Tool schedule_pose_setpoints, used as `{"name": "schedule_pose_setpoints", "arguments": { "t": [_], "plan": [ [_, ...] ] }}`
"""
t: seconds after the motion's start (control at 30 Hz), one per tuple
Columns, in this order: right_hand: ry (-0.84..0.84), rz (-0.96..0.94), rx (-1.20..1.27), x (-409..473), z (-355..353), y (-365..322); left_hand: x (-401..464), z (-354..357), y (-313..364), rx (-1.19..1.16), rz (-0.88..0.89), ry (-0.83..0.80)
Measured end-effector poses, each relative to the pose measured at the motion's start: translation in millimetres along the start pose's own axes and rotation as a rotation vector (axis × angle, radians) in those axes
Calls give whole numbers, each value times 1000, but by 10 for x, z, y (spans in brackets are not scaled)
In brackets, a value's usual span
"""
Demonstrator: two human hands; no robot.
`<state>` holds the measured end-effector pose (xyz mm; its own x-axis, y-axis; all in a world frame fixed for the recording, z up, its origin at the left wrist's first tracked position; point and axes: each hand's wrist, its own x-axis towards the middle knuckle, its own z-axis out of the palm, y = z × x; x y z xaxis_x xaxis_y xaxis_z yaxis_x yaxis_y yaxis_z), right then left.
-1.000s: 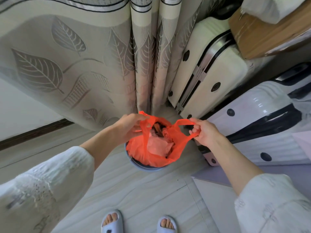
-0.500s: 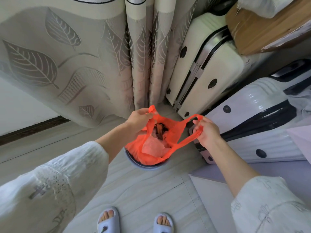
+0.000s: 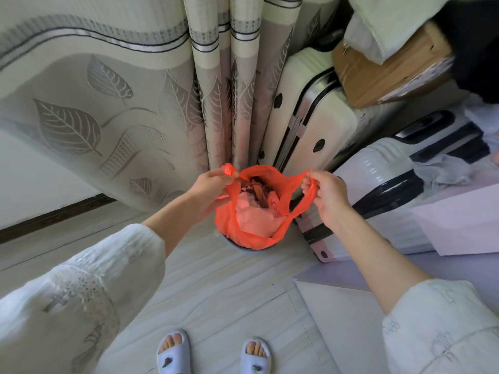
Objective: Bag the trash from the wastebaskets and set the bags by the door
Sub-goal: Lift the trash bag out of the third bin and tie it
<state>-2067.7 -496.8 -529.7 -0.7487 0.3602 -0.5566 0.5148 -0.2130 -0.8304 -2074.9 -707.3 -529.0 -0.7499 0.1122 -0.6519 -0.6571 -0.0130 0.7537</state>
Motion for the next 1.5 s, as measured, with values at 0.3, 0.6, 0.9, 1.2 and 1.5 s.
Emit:
{"name": "schedule_pose_setpoints", "arguments": {
  "t": [0.3,0.6,0.9,1.2,1.5],
  "plan": [
    [-289,-193,-120,-874,236,-712,-955,-194,570,19,202,134],
    [-426,-217,-152,-2012,363,-663,-2088,-731,342,290,397,211],
    [-366,-177,-206,-2499,364,538,-2393,-1294,-792,346,371,203],
    [-343,-148,-280,-1984,340,2177,-1670,-1505,-2469,416,262,408],
    [-315,-458,-406,-1173,184,3232,-721,-1233,-3471,522,508,478]
  ]
}}
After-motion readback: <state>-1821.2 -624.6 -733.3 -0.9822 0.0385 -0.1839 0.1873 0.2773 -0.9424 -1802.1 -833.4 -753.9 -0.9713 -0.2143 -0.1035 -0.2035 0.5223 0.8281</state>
